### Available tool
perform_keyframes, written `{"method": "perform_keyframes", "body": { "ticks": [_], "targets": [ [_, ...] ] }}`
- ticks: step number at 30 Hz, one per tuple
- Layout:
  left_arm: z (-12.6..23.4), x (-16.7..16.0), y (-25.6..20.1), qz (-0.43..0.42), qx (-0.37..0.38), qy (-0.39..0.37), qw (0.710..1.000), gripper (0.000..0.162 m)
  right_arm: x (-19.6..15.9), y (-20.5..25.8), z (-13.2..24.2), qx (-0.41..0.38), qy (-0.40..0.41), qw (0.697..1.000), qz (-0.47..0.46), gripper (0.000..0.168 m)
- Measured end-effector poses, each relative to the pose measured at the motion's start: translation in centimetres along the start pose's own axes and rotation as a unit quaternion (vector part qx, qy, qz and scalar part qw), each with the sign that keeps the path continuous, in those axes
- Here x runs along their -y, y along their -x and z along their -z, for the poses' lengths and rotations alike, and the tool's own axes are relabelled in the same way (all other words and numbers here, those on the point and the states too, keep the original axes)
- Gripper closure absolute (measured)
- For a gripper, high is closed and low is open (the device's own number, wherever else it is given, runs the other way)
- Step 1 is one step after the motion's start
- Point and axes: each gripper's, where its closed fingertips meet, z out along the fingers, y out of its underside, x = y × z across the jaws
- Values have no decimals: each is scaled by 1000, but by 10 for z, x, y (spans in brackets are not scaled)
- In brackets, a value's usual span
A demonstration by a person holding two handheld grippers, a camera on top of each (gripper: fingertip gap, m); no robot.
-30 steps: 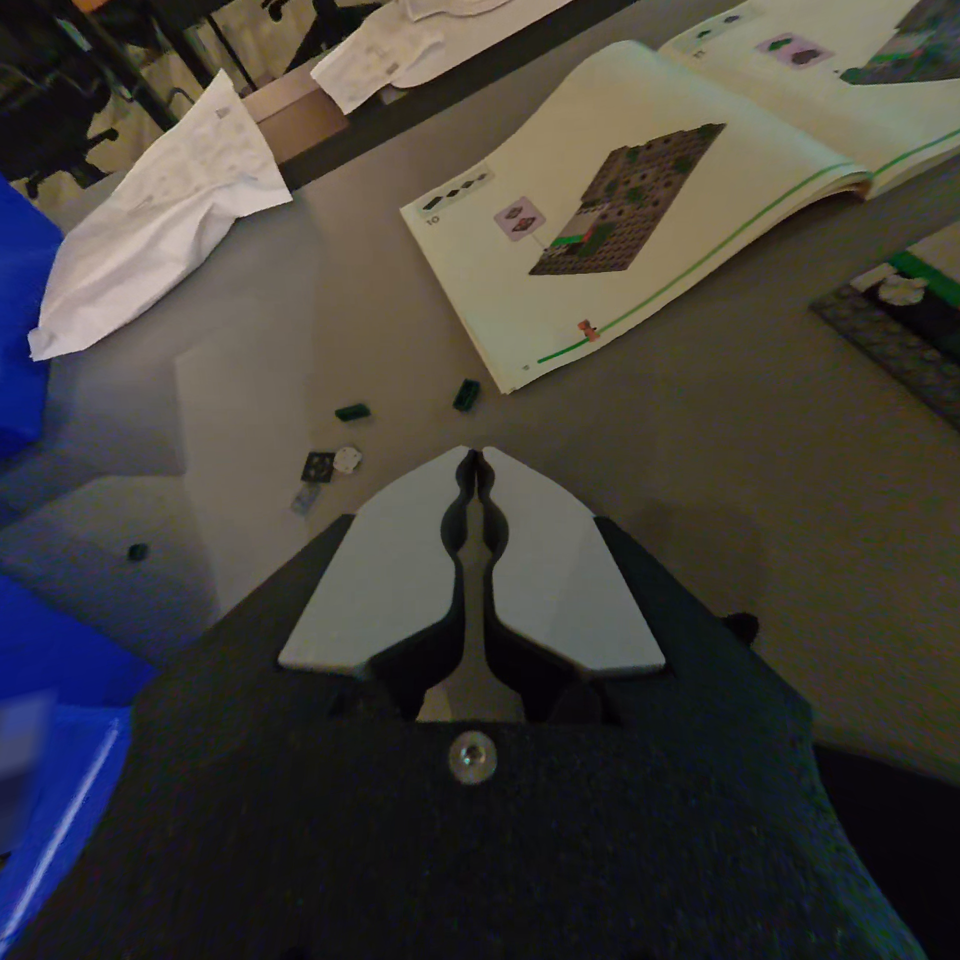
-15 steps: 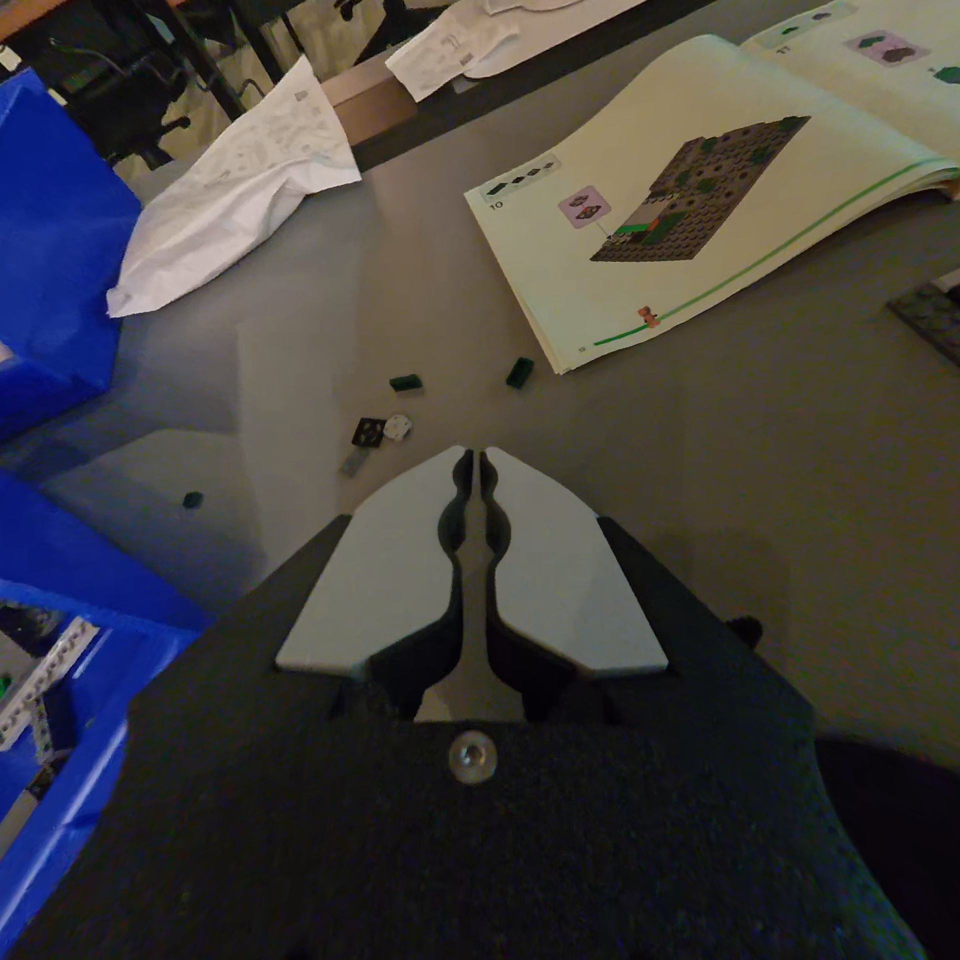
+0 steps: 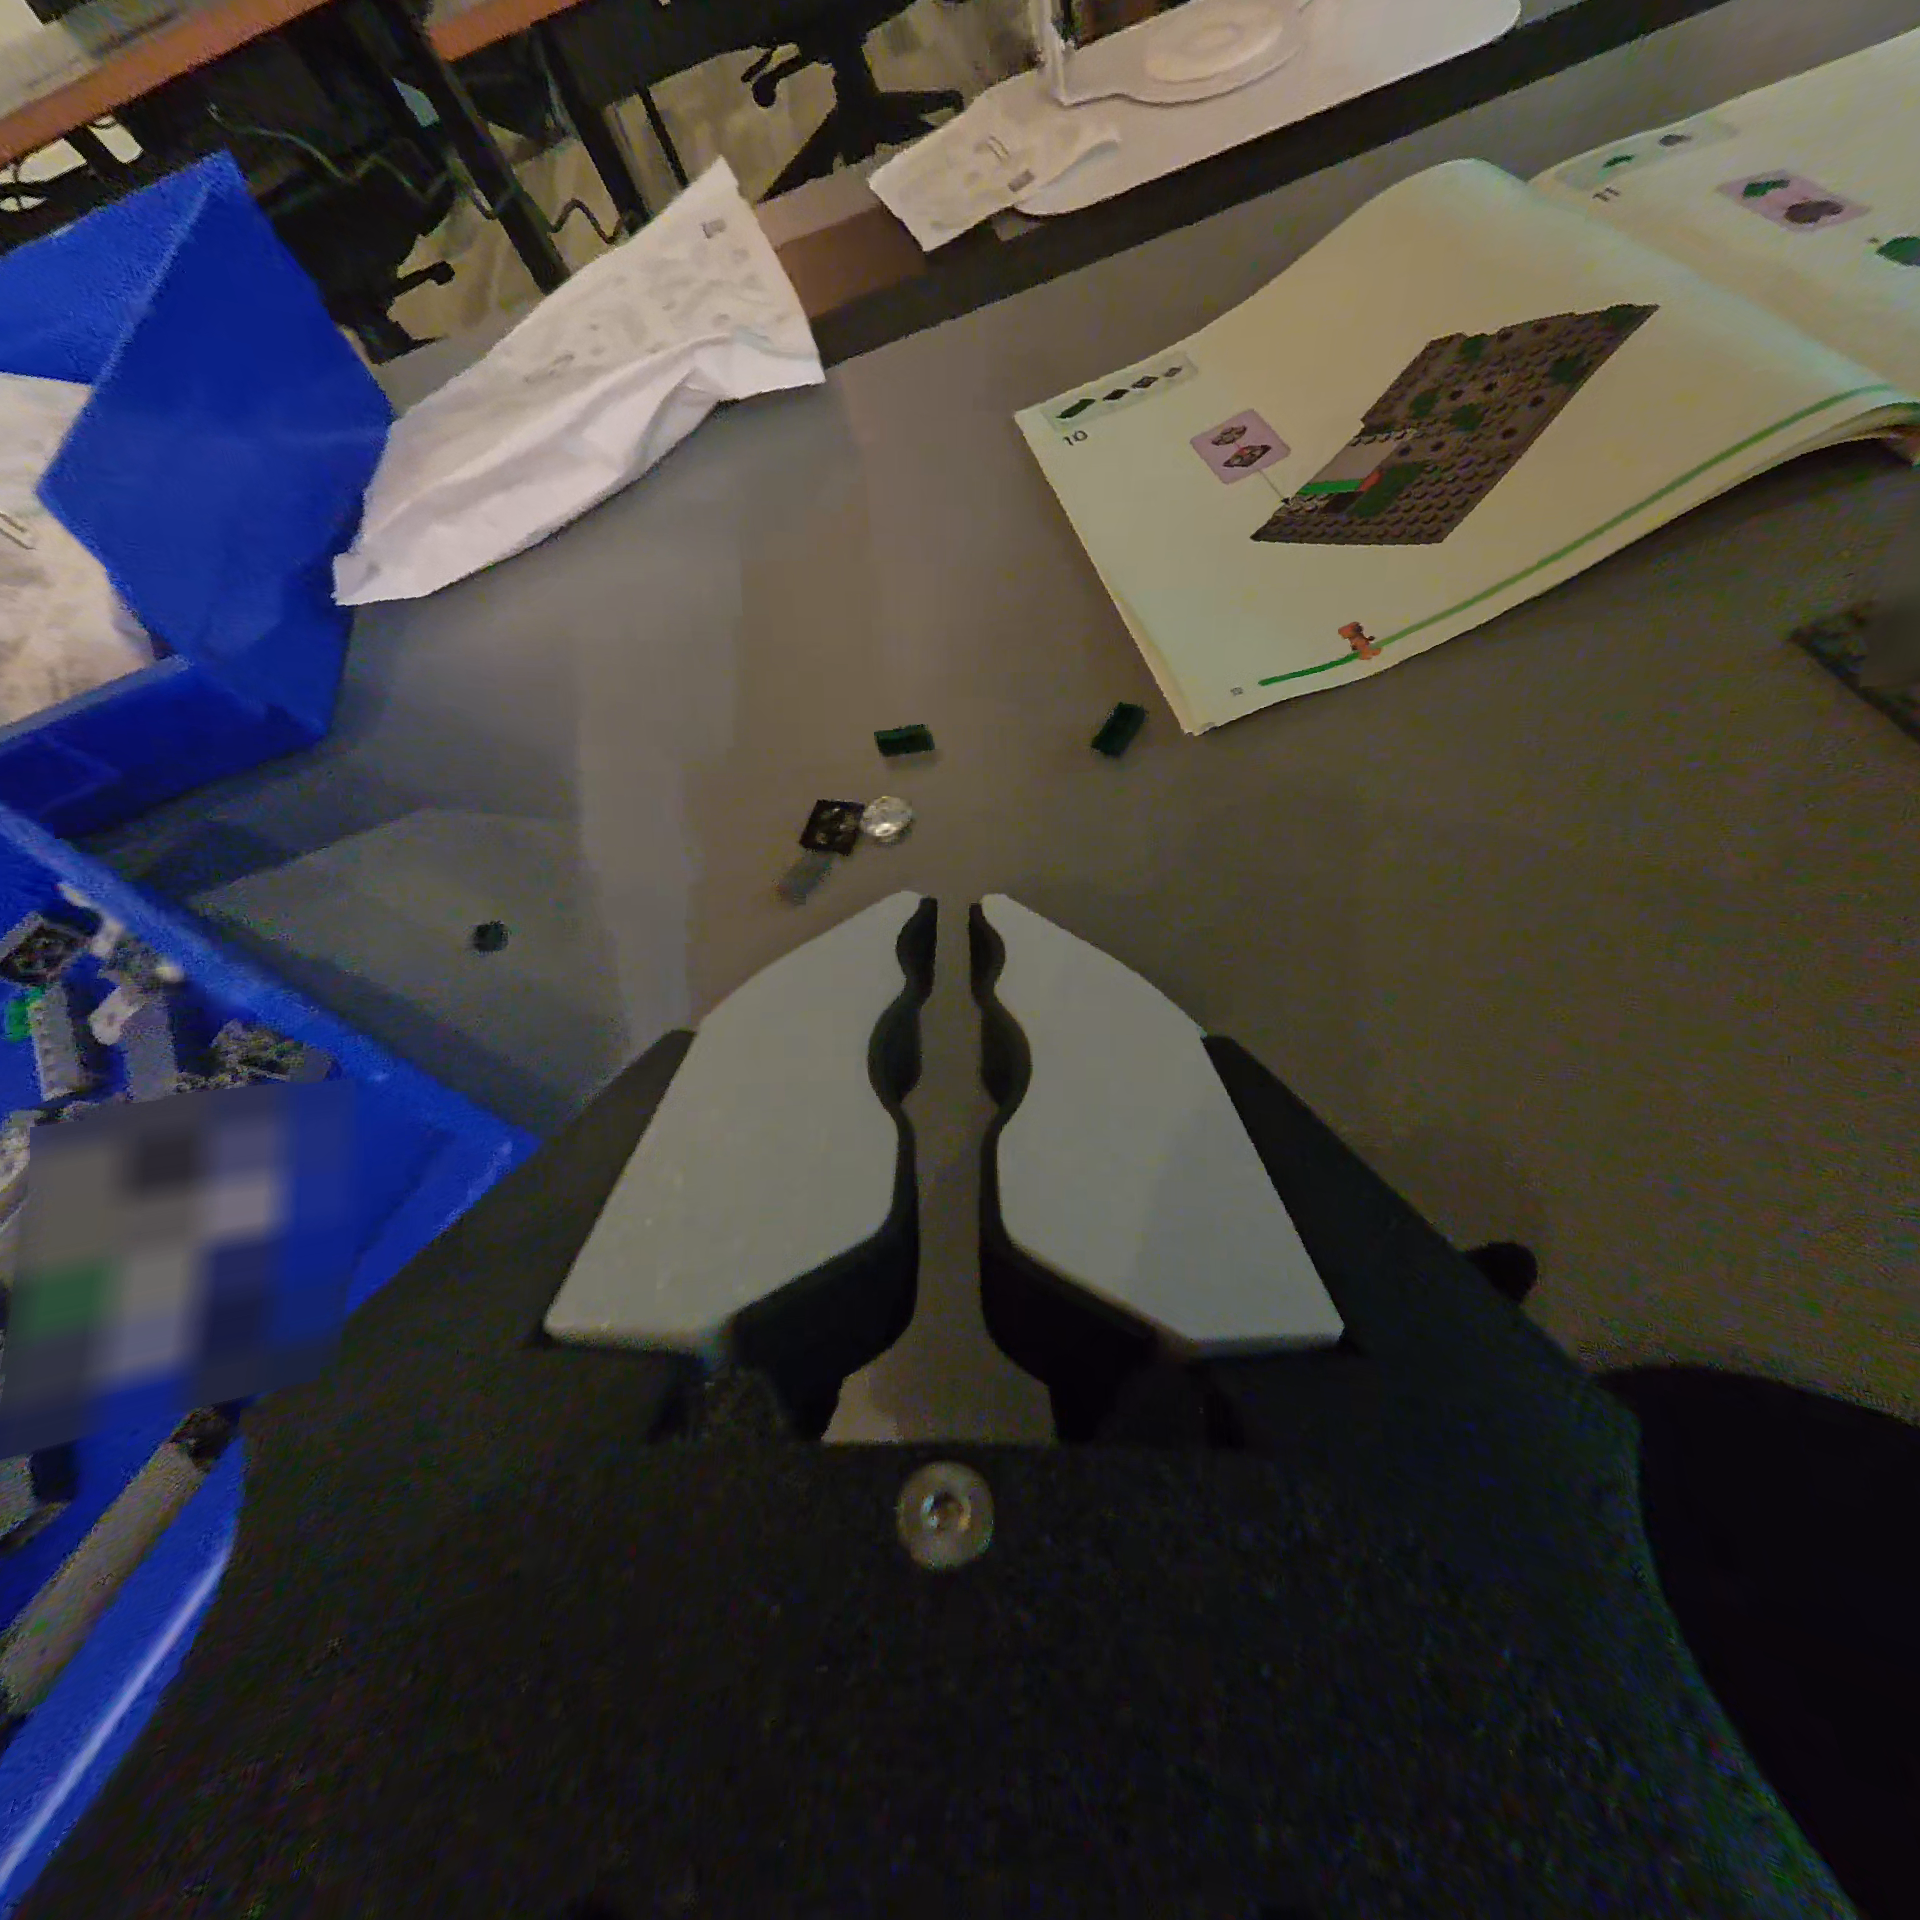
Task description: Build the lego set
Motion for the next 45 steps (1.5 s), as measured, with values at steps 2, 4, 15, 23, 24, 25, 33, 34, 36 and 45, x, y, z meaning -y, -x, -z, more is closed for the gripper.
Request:
{"method": "perform_keyframes", "body": {
  "ticks": [2,4,15,23,24,25,33,34,36,45],
  "targets": [
    [5,0,9,0,13,-4,1000,157,4,3,0,2,0,1000,4,168],
    [13,-2,22,-7,32,-3,999,157,8,6,-2,6,2,1000,7,168],
    [82,-67,120,-106,-3,182,978,130,29,26,-15,31,1,999,26,168],
    [63,-121,129,-156,-48,300,940,125,37,43,-27,49,-1,998,36,168],
    [61,-122,131,-165,-42,305,937,127,37,43,-27,50,1,998,36,168],
    [61,-122,132,-174,-36,306,935,133,36,43,-26,49,2,998,36,168],
    [64,-114,98,-177,-61,282,941,135,36,45,-26,52,2,998,28,168],
    [65,-113,92,-175,-64,279,942,135,36,46,-26,53,1,998,28,168],
    [68,-110,78,-171,-68,269,945,135,37,48,-28,56,0,998,28,168],
    [79,-104,32,-156,-54,254,953,135,45,60,-40,77,-11,997,31,168]
  ]
}}
